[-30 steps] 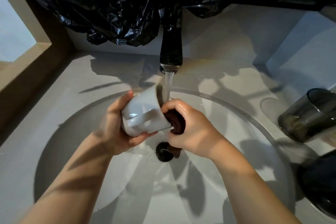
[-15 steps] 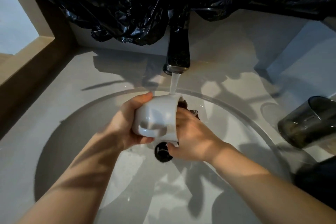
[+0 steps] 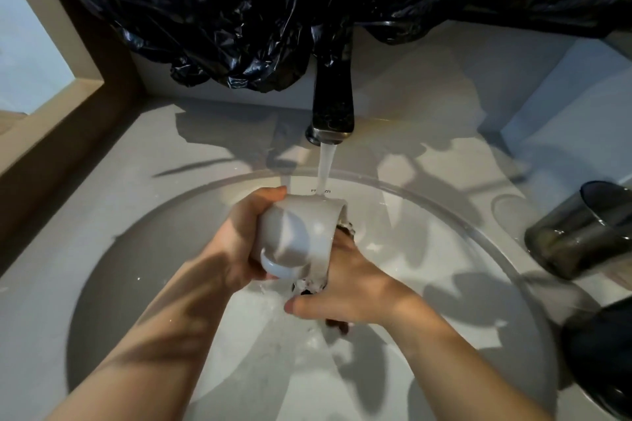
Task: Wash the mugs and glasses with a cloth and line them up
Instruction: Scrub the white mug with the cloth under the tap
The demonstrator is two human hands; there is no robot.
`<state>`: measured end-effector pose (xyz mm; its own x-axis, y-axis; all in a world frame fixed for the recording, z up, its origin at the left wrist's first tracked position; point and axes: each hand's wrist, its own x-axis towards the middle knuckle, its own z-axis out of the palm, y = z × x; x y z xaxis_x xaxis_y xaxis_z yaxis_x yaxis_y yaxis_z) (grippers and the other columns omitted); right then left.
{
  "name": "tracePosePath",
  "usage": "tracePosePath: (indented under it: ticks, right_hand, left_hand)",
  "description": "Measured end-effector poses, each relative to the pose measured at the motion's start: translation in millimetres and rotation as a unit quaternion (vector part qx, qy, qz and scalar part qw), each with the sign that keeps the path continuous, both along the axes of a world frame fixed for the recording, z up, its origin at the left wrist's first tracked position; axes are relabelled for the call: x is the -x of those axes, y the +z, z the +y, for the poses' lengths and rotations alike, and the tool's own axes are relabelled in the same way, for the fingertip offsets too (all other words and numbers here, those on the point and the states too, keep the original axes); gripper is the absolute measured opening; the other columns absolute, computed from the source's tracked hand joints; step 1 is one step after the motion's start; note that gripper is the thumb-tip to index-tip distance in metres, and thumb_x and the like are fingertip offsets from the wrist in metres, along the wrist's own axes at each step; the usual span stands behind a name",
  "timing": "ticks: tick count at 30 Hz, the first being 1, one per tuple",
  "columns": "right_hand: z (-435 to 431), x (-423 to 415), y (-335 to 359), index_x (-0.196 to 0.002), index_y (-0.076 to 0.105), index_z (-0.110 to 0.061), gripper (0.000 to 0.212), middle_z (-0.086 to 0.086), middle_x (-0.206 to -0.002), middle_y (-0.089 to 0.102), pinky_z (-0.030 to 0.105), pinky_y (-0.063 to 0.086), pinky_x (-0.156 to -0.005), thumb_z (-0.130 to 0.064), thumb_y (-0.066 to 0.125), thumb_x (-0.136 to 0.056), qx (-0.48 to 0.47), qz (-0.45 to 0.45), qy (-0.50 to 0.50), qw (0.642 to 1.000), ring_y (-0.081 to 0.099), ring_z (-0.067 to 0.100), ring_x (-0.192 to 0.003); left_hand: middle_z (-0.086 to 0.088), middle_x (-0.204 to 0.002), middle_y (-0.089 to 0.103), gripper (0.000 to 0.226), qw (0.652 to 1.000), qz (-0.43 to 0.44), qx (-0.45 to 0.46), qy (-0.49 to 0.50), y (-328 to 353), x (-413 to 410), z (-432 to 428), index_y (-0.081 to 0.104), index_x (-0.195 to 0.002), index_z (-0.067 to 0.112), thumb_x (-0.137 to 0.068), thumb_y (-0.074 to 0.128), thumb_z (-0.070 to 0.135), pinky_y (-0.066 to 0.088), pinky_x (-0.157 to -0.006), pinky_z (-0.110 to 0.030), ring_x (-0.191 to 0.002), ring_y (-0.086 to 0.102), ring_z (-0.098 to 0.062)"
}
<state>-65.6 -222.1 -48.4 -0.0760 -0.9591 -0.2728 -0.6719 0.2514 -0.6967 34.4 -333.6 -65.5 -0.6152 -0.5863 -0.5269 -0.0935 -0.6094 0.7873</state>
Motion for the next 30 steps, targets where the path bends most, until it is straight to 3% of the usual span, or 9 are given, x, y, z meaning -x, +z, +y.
tracePosePath:
  ticks: [3,6,10,12,18,21,23,27,30]
  right_hand:
    - [-5,0,2,-0.13,0.048,-0.032,0.058,-0.013,-0.127,0.044,0.006,0.017,-0.1,-0.035,0.073,-0.078,0.043,0.076,-0.002,0.996,0.022,-0.003,-0.109]
    - [-7,0,-2,-0.096,0.061,-0.034,0.037,-0.011,-0.089,0.065,0.011,0.048,-0.071,-0.021,0.081,-0.066,-0.01,-0.199,-0.075,0.977,0.058,0.001,-0.082]
    - [-7,12,-3,-0.091,0.071,-0.011,0.03,0.004,-0.083,0.072,0.024,0.054,-0.08,-0.008,0.057,-0.064,0.022,-0.61,-0.147,0.778,0.068,0.013,-0.077]
    - [-9,11,0,-0.106,0.066,-0.008,0.035,0.009,-0.095,0.071,0.036,0.052,-0.089,-0.011,0.058,-0.072,0.06,-0.652,-0.149,0.741,0.068,0.021,-0.088]
    - [-9,1,-6,-0.107,0.062,-0.015,0.051,0.008,-0.095,0.071,0.041,0.056,-0.085,-0.04,0.073,-0.064,0.077,-0.207,-0.168,0.961,0.069,0.025,-0.089]
    - [-7,-3,-3,-0.099,0.059,-0.018,0.022,0.0,-0.082,0.062,0.017,0.051,-0.052,-0.032,0.065,-0.084,0.052,-0.038,-0.117,0.991,0.059,0.014,-0.061]
    - [-8,-1,-5,-0.092,0.056,-0.021,0.022,0.0,-0.077,0.061,0.02,0.048,-0.045,-0.028,0.07,-0.078,0.014,-0.1,-0.151,0.983,0.056,0.012,-0.053]
    - [-10,11,-10,-0.105,0.063,-0.012,0.047,0.01,-0.092,0.068,0.034,0.055,-0.079,-0.007,0.066,-0.059,0.026,-0.553,-0.213,0.805,0.066,0.023,-0.085]
    - [-6,13,-5,-0.105,0.066,-0.008,0.043,0.011,-0.09,0.069,0.03,0.055,-0.073,-0.003,0.059,-0.062,0.066,-0.647,-0.185,0.737,0.067,0.022,-0.081]
  left_hand:
    - [-0.02,-0.093,0.07,0.05,1.0,0.02,0.009,0.002,1,0,-1,0.068,-0.102,0.004,-0.073,0.057,0.043,0.047,-0.089,-0.045,-0.089,0.064,-0.034]
    - [-0.013,-0.072,0.07,0.037,0.998,0.024,0.057,0.017,-1,1,1,0.071,-0.077,0.009,-0.085,0.051,0.039,0.048,-0.071,-0.035,-0.068,0.064,-0.028]
    - [-0.002,-0.069,0.065,0.029,0.978,0.044,0.197,0.051,2,2,1,0.064,-0.086,0.017,-0.069,0.063,0.04,0.048,-0.051,-0.028,-0.062,0.062,-0.018]
    - [-0.001,-0.08,0.065,0.048,0.961,0.058,0.269,0.021,1,0,-2,0.062,-0.098,0.022,-0.057,0.063,0.048,0.051,-0.051,-0.029,-0.069,0.064,-0.015]
    - [-0.012,-0.086,0.071,0.051,0.992,0.042,0.098,-0.069,3,-8,0,0.064,-0.106,0.015,-0.07,0.061,0.052,0.058,-0.063,-0.05,-0.074,0.069,-0.027]
    - [-0.013,-0.085,0.071,0.051,0.996,0.067,0.045,-0.03,-1,-2,6,0.068,-0.102,0.011,-0.076,0.058,0.054,0.056,-0.058,-0.037,-0.076,0.068,-0.028]
    - [-0.011,-0.084,0.07,0.051,0.996,0.049,0.075,0.005,-3,5,9,0.066,-0.104,0.011,-0.072,0.063,0.05,0.054,-0.057,-0.032,-0.073,0.068,-0.024]
    - [0.005,-0.091,0.071,0.046,0.961,0.051,0.267,0.057,-9,7,6,0.067,-0.099,0.031,-0.059,0.066,0.053,0.055,-0.073,-0.032,-0.086,0.068,-0.016]
    - [0.011,-0.095,0.07,0.043,0.941,0.061,0.333,0.016,-6,1,3,0.064,-0.103,0.041,-0.063,0.062,0.057,0.054,-0.072,-0.027,-0.091,0.067,-0.013]
